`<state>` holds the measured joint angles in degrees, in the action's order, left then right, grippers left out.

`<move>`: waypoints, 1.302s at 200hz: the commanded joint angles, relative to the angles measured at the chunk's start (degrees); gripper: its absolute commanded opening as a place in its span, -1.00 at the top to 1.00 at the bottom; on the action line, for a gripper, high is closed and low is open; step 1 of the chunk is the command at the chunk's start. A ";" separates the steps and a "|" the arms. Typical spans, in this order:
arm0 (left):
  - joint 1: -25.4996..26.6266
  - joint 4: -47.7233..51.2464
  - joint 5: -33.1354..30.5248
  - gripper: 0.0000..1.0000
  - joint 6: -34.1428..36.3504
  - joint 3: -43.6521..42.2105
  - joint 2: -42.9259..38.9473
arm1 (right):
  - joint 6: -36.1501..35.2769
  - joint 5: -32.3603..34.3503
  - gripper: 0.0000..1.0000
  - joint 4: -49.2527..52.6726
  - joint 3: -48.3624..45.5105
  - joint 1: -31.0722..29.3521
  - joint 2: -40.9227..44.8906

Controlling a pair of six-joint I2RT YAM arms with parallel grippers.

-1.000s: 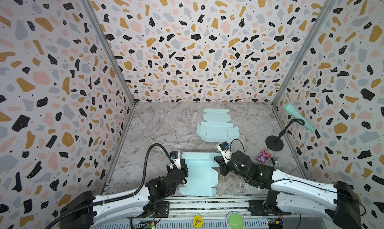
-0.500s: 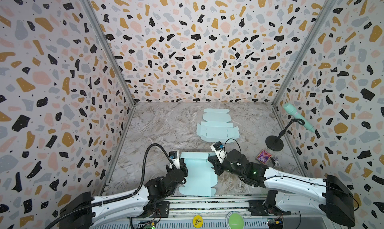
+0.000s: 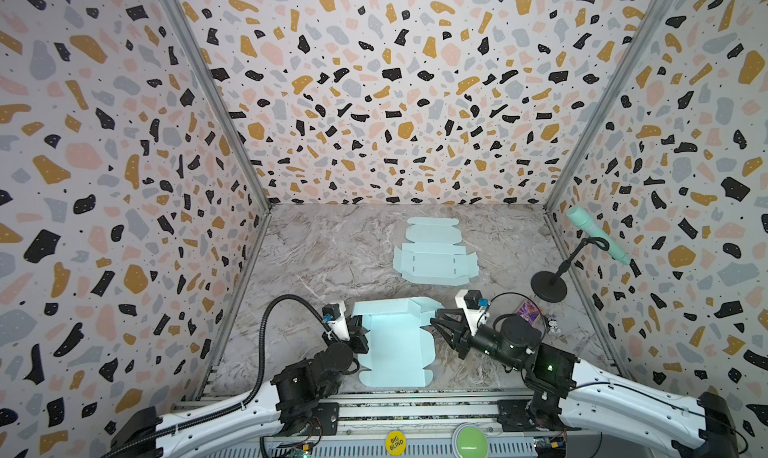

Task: Fold the paper box

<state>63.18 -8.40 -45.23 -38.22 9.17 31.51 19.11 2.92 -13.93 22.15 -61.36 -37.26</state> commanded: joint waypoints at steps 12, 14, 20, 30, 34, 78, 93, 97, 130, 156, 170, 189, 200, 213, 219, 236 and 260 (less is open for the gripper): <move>-0.16 5.14 -1.41 0.96 -1.38 3.28 -3.85 | 2.99 2.03 0.37 -3.49 -7.34 0.57 11.14; -0.20 5.33 -1.41 0.96 -1.46 3.41 -4.00 | 3.24 2.19 0.38 -3.76 -7.88 0.66 11.90; -0.17 5.85 -1.35 0.96 -1.64 3.69 -4.60 | 4.02 2.44 0.41 -4.51 -9.32 1.05 13.54; -0.16 6.54 -1.35 0.97 -1.99 4.29 -5.57 | 5.36 2.56 0.47 -5.55 -11.74 2.08 15.84; -0.16 6.71 -1.27 0.97 -2.14 4.50 -5.89 | 5.77 2.35 0.48 -6.02 -12.55 2.52 16.52; -0.16 7.62 -0.05 0.98 -2.06 7.10 -6.33 | 5.79 -7.22 0.50 -17.08 -16.60 6.48 11.10; -0.16 7.47 0.52 0.98 -1.76 7.68 -5.95 | 5.47 -8.45 0.54 -20.01 -15.50 6.45 7.23; -0.16 7.44 0.66 0.99 -1.66 7.78 -5.92 | 5.38 -8.66 0.55 -20.91 -15.19 6.43 6.19; -0.16 7.04 1.11 0.99 -0.82 7.80 -5.49 | 4.48 -10.25 0.71 -26.44 -12.31 6.44 0.27; -0.14 5.90 2.32 0.98 -0.40 7.36 -4.83 | 3.78 -11.23 0.83 -28.81 -10.63 6.43 -3.29; -0.16 5.29 2.81 0.97 -0.38 7.26 -4.04 | 3.48 -11.53 0.87 -29.67 -9.86 6.43 -5.01; -0.16 4.66 3.37 0.97 -0.37 7.35 -2.86 | 3.47 -11.96 0.89 -30.97 -9.23 6.47 -6.65; -0.16 4.21 3.73 0.97 -0.30 7.35 -2.33 | 3.45 -12.21 0.88 -31.87 -8.83 6.43 -7.57; -0.16 3.80 3.84 0.97 -0.19 7.33 -1.91 | 3.30 -12.86 0.89 -32.21 -7.99 6.45 -8.82; -0.16 3.61 3.83 0.97 -0.19 7.35 -1.73 | 3.29 -13.22 0.90 -32.34 -7.60 6.51 -9.37; -0.16 3.19 4.01 0.97 -0.17 7.20 -1.57 | 3.47 -13.64 0.91 -33.36 -7.21 6.48 -10.77; -0.16 3.11 3.93 0.97 -0.30 6.83 -1.93 | 3.87 -14.61 0.92 -33.72 -6.85 6.43 -11.31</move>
<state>63.16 -1.87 -41.15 -39.20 15.18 30.02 22.94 -9.96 -45.06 12.82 -55.02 -48.56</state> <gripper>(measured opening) 0.106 0.048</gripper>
